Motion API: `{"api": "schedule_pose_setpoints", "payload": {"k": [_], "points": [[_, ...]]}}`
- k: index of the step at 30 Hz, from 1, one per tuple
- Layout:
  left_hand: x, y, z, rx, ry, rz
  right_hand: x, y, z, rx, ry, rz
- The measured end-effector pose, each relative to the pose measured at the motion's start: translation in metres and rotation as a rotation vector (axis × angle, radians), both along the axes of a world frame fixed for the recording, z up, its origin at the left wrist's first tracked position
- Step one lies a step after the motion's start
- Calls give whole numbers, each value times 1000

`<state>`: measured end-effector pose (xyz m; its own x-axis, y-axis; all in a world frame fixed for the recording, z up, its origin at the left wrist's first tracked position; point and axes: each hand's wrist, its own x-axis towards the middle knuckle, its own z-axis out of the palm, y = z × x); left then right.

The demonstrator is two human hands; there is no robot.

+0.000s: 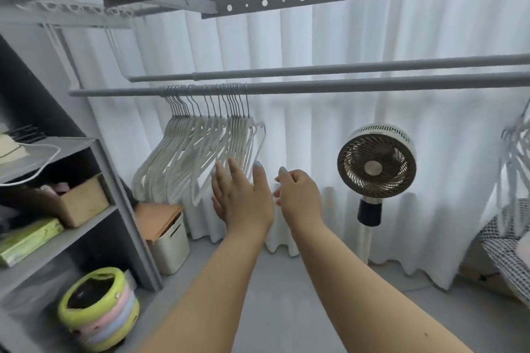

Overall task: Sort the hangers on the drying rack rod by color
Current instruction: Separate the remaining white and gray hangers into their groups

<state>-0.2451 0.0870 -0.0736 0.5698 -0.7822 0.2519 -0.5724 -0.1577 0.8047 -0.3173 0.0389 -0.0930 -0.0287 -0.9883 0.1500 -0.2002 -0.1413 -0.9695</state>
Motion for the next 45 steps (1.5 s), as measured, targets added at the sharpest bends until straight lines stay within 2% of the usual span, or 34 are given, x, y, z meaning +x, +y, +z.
{"api": "schedule_pose_setpoints", "payload": {"k": [6, 14, 25, 30, 37, 45], "points": [[40, -3, -8, 24, -7, 8, 44, -12, -9, 99, -47, 72], [67, -11, -11, 52, -34, -112, 81, -29, -7, 227, -51, 162], [81, -28, -17, -27, 6, -104, 96, -44, -4, 227, -103, 150], [75, -24, -7, -190, 18, -58, 93, -44, -5, 224, -172, 127], [57, -24, 1, -369, 13, -114, 76, -43, -2, 179, -224, 89], [30, -23, 14, -325, 90, -180, 49, -44, 3, 161, -240, 62]]}}
